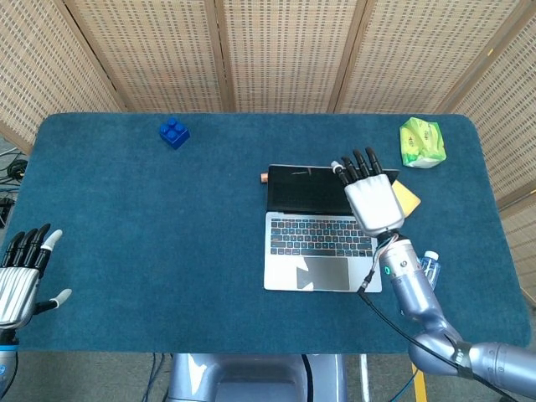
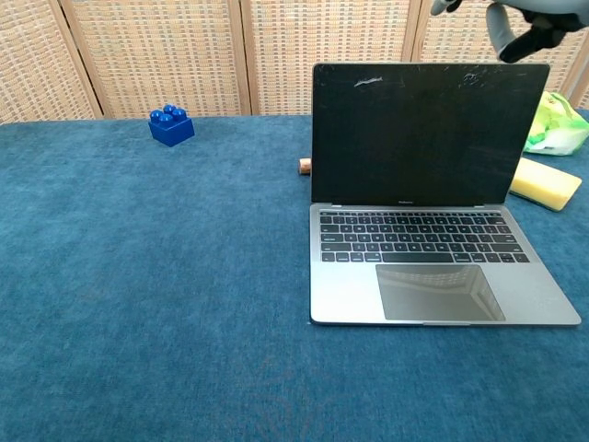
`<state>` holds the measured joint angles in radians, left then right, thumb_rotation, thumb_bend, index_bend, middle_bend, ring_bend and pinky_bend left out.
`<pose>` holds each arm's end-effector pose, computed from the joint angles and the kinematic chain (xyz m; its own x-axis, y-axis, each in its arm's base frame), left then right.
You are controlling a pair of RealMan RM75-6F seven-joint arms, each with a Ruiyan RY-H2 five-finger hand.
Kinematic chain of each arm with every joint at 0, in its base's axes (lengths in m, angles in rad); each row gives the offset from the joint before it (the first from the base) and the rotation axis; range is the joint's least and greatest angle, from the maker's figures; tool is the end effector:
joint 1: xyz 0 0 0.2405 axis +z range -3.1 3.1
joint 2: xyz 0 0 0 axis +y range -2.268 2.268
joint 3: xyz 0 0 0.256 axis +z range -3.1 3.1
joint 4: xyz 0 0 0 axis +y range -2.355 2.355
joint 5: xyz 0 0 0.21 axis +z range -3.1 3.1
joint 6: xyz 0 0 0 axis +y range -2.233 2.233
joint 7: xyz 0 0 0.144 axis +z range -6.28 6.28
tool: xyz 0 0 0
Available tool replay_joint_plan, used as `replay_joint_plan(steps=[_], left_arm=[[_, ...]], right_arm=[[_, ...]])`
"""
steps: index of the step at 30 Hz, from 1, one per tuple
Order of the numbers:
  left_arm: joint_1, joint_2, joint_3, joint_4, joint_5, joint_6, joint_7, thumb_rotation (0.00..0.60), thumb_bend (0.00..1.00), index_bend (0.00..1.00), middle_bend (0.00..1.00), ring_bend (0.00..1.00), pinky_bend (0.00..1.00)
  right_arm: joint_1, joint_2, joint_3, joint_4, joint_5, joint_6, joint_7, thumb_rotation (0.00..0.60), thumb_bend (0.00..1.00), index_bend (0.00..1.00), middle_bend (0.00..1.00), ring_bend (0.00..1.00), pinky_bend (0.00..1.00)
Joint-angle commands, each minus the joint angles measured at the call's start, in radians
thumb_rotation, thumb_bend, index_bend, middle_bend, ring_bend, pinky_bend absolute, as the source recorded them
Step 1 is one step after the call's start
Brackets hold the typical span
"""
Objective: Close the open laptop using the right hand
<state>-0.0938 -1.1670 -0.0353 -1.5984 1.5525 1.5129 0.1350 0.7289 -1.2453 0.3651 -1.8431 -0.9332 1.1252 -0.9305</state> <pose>-0.3005 0.1803 0.1438 0.4884 -0.0211 0.8724 0.8699 -0.0677 -0.4886 -0.1038 -0.3588 0.1078 0.7060 0.0853 0.7030 -0.6672 -0.2528 0.7007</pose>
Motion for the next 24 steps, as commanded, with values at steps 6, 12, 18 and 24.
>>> replay_joint_plan(steps=[6, 12, 18, 24], left_arm=[[-0.002, -0.007, 0.004, 0.003, 0.008, 0.0, 0.004, 0.6, 0.07, 0.0, 0.0, 0.0, 0.0], [-0.005, -0.011, 0.009, 0.003, 0.012, -0.005, 0.012, 0.6, 0.07, 0.0, 0.0, 0.0, 0.0], [-0.005, -0.013, 0.013, 0.003, 0.019, -0.004, 0.017, 0.6, 0.07, 0.0, 0.0, 0.0, 0.0], [-0.007, -0.015, 0.017, 0.003, 0.021, -0.008, 0.02, 0.6, 0.07, 0.0, 0.0, 0.0, 0.0]], right_arm=[[0.038, -0.045, -0.012, 0.097, 0.016, 0.026, 0.028, 0.6, 1.0, 0.12, 0.15, 0.05, 0.04], [0.048, -0.033, -0.02, 0.112, 0.041, 0.024, 0.057, 0.6, 1.0, 0.12, 0.12, 0.05, 0.04], [0.054, -0.041, -0.046, 0.142, 0.035, 0.013, 0.09, 0.6, 1.0, 0.12, 0.12, 0.05, 0.04], [0.062, -0.056, -0.062, 0.171, 0.044, 0.008, 0.102, 0.6, 1.0, 0.12, 0.12, 0.05, 0.04]])
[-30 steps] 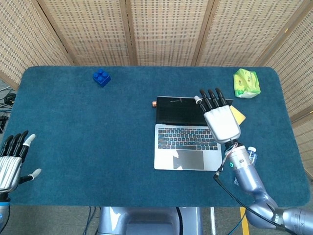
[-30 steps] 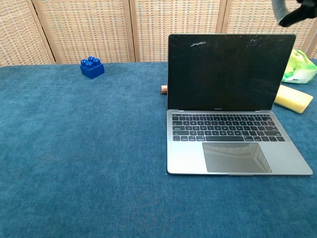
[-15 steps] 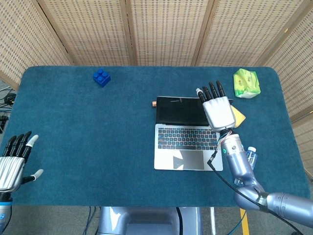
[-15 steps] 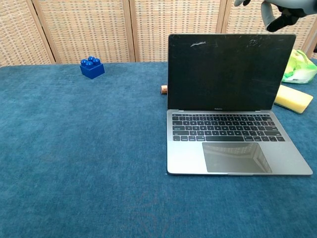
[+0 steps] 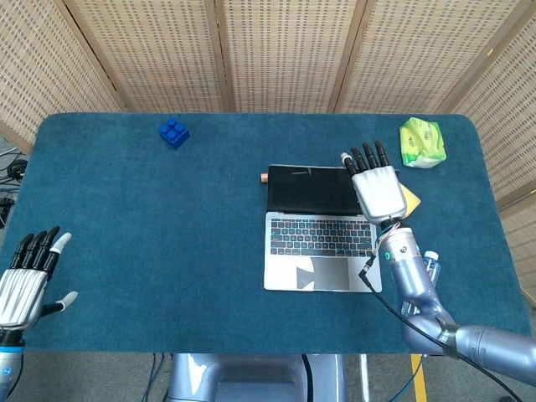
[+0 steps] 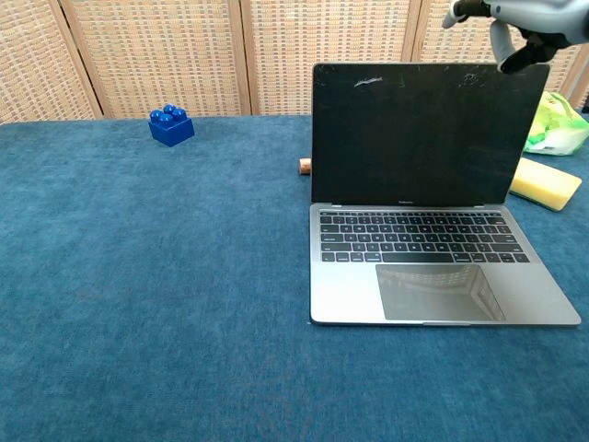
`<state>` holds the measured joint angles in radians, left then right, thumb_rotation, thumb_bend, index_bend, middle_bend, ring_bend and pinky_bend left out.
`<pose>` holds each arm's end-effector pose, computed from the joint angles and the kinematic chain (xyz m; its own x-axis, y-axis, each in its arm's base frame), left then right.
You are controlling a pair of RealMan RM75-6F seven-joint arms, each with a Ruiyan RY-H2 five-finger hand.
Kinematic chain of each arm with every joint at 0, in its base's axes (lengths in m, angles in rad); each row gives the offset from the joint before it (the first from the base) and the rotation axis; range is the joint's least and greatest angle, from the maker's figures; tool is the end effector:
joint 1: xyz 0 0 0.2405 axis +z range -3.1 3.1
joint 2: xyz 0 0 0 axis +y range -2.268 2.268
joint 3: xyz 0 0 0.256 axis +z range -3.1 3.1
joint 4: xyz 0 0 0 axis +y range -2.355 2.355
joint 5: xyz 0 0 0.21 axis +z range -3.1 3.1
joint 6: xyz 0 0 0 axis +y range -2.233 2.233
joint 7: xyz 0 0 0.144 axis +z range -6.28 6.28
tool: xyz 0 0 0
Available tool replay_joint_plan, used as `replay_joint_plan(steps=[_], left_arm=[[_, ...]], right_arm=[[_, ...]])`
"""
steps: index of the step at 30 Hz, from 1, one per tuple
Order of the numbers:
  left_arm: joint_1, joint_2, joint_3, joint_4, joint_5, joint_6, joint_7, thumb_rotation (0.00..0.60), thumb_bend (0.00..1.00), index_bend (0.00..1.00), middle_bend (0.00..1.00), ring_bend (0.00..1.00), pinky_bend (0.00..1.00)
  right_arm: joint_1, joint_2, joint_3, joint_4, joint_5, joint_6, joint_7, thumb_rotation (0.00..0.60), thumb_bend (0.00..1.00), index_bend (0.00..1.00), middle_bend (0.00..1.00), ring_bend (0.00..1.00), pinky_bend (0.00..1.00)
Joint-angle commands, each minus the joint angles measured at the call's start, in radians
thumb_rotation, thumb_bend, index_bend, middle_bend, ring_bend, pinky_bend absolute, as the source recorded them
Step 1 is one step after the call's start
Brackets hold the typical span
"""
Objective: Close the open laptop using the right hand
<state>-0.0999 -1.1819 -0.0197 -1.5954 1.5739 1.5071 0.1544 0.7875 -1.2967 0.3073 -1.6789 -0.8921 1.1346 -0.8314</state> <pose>-0.2971 0.1785 0.1353 0.4974 -0.0067 0.8675 0.8631 -0.0969 -0.4957 -0.1259 -0.3829 0.0983 0.7045 0.0602 0.7071 -0.6866 -0.1942 0.7006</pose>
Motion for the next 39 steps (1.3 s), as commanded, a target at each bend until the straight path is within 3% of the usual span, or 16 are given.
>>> replay_joint_plan(steps=[1, 12, 39], left_arm=[[-0.001, -0.001, 0.001, 0.0, -0.001, -0.004, 0.002, 0.6, 0.07, 0.0, 0.0, 0.0, 0.0], [-0.004, -0.008, 0.006, 0.003, 0.006, -0.007, 0.008, 0.6, 0.07, 0.0, 0.0, 0.0, 0.0], [-0.013, -0.018, 0.014, 0.011, 0.007, -0.023, 0.019, 0.6, 0.07, 0.0, 0.0, 0.0, 0.0]], right_arm=[[0.005, -0.007, -0.006, 0.011, 0.005, 0.0, 0.005, 0.6, 1.0, 0.12, 0.12, 0.05, 0.04], [0.017, -0.025, -0.028, 0.05, -0.008, -0.005, 0.045, 0.6, 1.0, 0.12, 0.09, 0.0, 0.04], [0.084, -0.047, -0.041, 0.108, 0.051, -0.013, -0.006, 0.6, 1.0, 0.19, 0.23, 0.03, 0.04]])
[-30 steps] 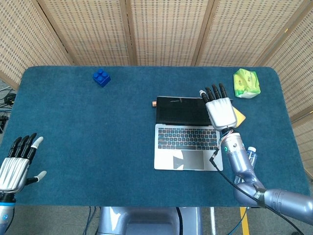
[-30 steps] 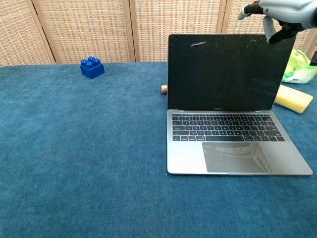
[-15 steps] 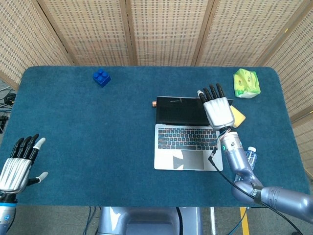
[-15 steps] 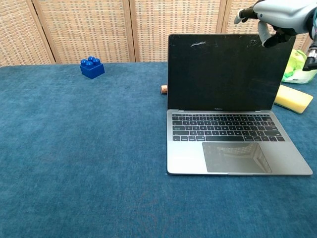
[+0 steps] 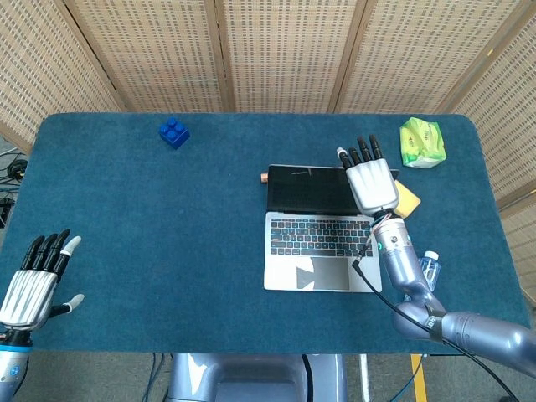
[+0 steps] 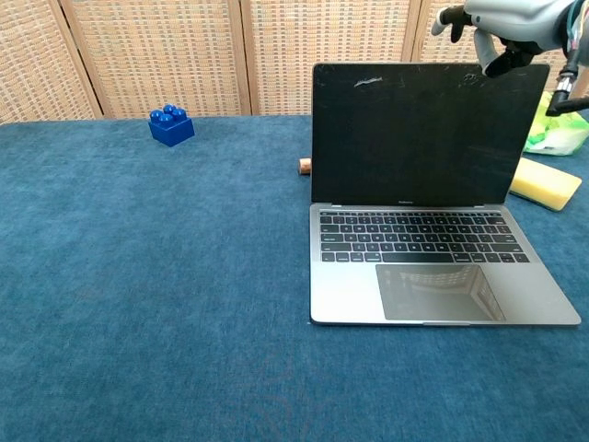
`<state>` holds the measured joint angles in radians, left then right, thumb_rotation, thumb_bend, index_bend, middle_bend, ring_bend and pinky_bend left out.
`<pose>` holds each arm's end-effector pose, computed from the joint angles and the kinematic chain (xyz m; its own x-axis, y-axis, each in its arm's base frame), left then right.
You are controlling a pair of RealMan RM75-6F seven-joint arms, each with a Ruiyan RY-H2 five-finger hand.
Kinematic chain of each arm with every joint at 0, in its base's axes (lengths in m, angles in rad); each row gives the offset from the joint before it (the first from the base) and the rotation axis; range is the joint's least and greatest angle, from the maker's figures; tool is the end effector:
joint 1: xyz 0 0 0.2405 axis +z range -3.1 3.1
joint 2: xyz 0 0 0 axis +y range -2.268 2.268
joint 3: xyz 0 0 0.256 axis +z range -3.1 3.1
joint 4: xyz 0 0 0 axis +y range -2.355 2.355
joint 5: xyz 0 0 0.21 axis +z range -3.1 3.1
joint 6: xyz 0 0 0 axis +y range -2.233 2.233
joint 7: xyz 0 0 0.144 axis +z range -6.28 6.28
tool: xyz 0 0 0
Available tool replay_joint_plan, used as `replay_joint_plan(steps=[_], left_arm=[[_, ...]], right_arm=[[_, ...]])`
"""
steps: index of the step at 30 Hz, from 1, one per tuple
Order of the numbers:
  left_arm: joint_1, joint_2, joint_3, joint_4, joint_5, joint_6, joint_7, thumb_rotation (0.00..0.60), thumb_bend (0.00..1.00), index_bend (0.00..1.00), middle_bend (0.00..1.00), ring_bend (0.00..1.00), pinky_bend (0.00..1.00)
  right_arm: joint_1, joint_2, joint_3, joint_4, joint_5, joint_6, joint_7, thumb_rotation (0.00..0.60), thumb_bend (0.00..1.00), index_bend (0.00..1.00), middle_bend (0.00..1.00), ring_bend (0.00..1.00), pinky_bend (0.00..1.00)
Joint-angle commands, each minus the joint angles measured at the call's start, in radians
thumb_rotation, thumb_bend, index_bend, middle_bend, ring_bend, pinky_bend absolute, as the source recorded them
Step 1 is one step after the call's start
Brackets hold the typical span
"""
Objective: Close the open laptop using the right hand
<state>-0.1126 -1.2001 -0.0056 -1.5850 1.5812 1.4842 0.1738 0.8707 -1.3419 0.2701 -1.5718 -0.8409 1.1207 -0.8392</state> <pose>-0.2963 0.1791 0.1250 0.5110 0.0206 0.8593 0.8544 -0.1211 -0.5052 -0.1225 -0.4029 0.0873 0.7411 0.0628 0.6684 -0.6490 -0.1878 0.7372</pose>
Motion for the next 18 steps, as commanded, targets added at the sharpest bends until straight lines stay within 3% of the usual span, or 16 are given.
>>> replay_joint_plan(steps=[1, 18], left_arm=[[0.0, 0.0, 0.0, 0.0, 0.0, 0.0, 0.0, 0.6, 0.07, 0.0, 0.0, 0.0, 0.0], [-0.002, -0.002, 0.006, -0.001, 0.005, -0.003, 0.004, 0.6, 0.07, 0.0, 0.0, 0.0, 0.0]], right_arm=[[0.0, -0.004, -0.005, 0.001, 0.001, 0.001, 0.004, 0.6, 1.0, 0.2, 0.24, 0.03, 0.04], [-0.001, -0.027, -0.034, 0.013, -0.016, 0.015, 0.02, 0.6, 1.0, 0.27, 0.31, 0.09, 0.06]])
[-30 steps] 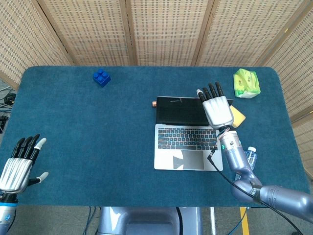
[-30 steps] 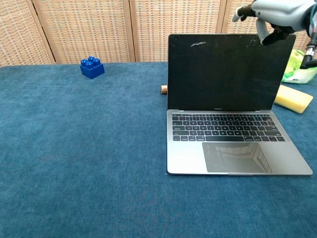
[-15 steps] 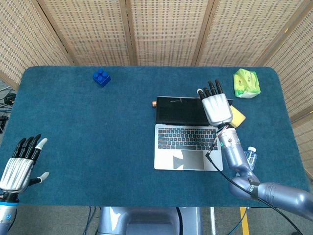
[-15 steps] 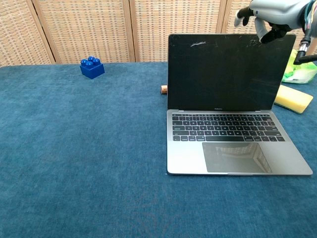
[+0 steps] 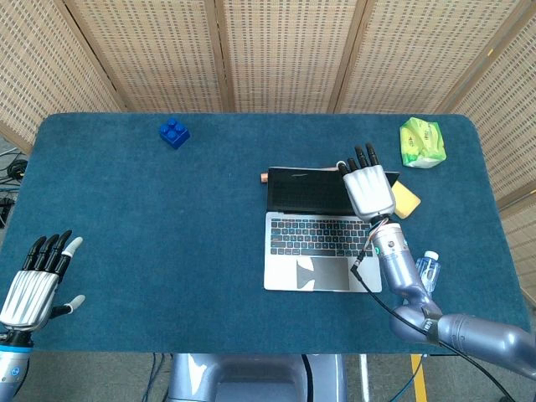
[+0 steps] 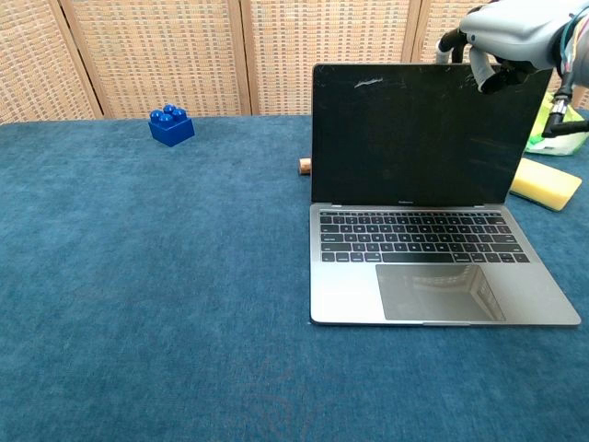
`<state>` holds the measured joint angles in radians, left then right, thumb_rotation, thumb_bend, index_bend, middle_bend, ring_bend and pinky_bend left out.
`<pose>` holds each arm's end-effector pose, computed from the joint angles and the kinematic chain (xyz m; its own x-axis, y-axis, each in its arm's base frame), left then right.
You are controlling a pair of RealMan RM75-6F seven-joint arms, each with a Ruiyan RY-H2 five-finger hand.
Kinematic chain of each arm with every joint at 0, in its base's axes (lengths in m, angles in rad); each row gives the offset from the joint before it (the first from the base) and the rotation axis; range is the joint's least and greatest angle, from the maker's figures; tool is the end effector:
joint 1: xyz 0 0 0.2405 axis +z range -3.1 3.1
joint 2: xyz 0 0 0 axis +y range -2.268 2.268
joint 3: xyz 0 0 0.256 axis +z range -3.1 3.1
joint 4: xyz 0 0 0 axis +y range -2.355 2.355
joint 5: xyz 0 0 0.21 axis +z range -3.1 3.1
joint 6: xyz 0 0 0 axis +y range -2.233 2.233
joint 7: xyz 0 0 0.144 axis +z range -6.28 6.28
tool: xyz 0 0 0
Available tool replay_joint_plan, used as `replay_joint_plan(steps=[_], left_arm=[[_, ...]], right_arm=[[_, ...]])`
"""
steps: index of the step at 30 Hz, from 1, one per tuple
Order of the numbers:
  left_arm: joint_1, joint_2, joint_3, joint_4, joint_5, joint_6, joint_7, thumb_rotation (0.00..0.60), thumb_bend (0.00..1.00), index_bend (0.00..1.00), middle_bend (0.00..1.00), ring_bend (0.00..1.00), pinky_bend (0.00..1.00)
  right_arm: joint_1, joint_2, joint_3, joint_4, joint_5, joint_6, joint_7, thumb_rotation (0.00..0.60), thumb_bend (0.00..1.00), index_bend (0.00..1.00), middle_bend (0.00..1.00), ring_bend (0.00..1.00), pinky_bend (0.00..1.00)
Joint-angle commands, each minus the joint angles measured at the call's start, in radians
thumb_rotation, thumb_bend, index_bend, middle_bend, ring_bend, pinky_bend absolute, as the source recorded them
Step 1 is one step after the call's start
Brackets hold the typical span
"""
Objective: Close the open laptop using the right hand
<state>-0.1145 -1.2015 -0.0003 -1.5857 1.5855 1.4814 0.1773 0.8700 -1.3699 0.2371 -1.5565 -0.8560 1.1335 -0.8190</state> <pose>-0.2956 0.1784 0.1232 0.5132 0.0265 0.8578 0.8528 -0.1284 -0.5062 -0.1274 -0.3977 0.0752 0.7400 0.0496 0.6708 -0.6501 -0.2032 0.7322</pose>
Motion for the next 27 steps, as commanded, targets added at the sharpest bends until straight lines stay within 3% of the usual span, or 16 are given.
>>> replay_joint_plan(steps=[1, 27], left_arm=[[0.0, 0.0, 0.001, 0.0, 0.001, 0.0, 0.001, 0.6, 0.07, 0.0, 0.0, 0.0, 0.0], [-0.002, -0.003, 0.009, -0.005, 0.013, -0.001, 0.012, 0.6, 0.07, 0.0, 0.0, 0.0, 0.0]], right_arm=[[-0.001, 0.002, -0.002, -0.005, -0.002, 0.003, 0.0, 0.6, 1.0, 0.28, 0.31, 0.09, 0.06], [-0.025, 0.059, -0.029, -0.176, 0.051, 0.089, -0.115, 0.6, 1.0, 0.31, 0.34, 0.09, 0.06]])
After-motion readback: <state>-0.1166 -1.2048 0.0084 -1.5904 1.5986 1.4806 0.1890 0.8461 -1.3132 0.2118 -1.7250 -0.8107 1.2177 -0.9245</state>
